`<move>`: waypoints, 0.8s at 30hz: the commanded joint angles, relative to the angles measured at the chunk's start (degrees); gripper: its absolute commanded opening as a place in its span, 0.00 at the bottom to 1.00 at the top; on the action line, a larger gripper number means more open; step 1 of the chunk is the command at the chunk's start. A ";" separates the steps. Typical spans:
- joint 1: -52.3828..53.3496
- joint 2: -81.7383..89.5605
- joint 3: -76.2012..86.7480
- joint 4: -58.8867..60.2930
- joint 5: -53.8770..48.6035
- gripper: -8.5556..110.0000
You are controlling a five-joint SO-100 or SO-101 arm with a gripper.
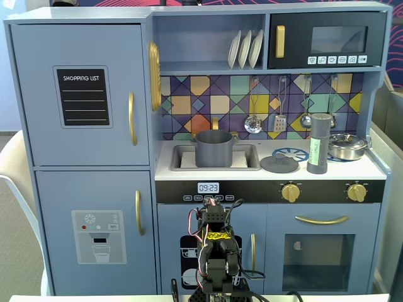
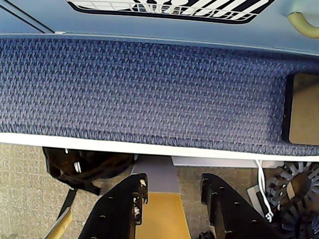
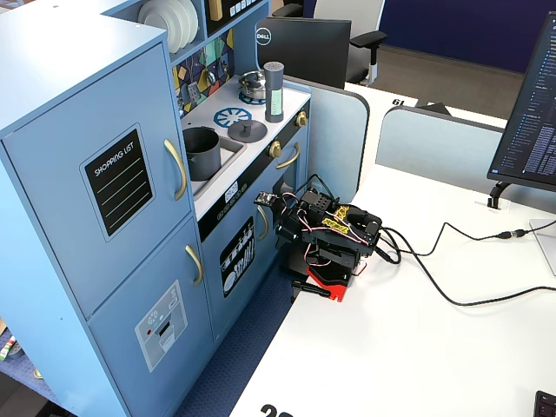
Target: Put salt in the gray recipient
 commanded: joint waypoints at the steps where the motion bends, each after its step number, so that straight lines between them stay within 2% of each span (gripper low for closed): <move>1: -4.48 0.44 -0.26 0.26 -0.88 0.07; 11: -2.81 0.35 -0.35 0.26 -1.23 0.07; 14: 1.58 0.26 -2.37 -3.25 2.99 0.07; 20: 21.97 -0.09 -16.70 -4.92 -2.99 0.07; 24: 37.97 -5.54 -25.66 -15.38 -7.38 0.07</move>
